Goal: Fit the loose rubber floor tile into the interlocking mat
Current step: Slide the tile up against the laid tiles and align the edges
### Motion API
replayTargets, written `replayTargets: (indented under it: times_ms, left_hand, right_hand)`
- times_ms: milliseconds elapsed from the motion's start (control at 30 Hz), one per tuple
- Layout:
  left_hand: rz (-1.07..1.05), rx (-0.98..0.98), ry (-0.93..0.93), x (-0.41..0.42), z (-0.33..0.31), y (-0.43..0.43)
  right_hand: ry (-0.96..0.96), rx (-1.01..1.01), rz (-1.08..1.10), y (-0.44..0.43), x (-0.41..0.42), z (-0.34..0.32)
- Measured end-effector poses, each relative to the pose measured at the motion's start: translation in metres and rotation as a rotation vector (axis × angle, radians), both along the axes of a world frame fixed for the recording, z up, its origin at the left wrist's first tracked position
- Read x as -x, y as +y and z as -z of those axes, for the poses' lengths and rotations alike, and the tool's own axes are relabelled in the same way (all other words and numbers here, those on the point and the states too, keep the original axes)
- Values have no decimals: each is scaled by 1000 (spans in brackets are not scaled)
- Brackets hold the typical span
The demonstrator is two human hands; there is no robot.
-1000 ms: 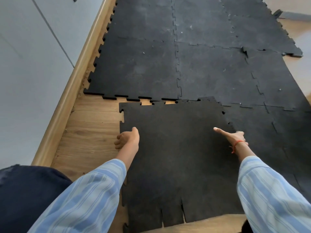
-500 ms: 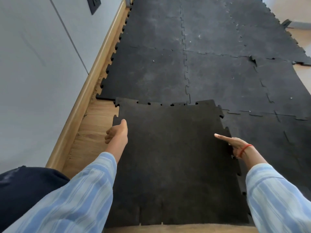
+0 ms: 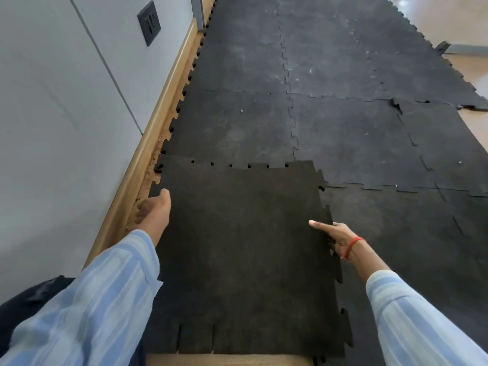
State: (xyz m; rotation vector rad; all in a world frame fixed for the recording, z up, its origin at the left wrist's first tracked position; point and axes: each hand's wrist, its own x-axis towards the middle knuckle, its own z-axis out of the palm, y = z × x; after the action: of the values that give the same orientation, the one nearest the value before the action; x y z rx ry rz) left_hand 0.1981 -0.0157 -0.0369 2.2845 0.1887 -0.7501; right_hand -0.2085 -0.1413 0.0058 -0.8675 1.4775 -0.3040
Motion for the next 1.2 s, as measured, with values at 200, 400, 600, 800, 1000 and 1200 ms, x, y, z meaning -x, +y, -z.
replayTargets:
  times_ms: [200, 400, 600, 800, 1000, 1200]
  left_hand:
    - [95, -88, 107, -7, 3, 6]
    - [366, -367, 112, 25, 8, -24]
    - [989, -423, -209, 49, 17, -48]
    - [1287, -452, -407, 31, 17, -94]
    - [1296, -512, -421, 6, 12, -113]
    - [1263, -438, -447, -5, 29, -82]
  right_hand:
    - [95, 75, 43, 4, -9, 44]
    - [499, 184, -159, 8, -20, 42]
    - [788, 259, -257, 7, -35, 33]
    - [745, 443, -298, 2, -47, 44]
    - [769, 486, -224, -1, -54, 47]
    - [737, 493, -223, 11, -63, 48]
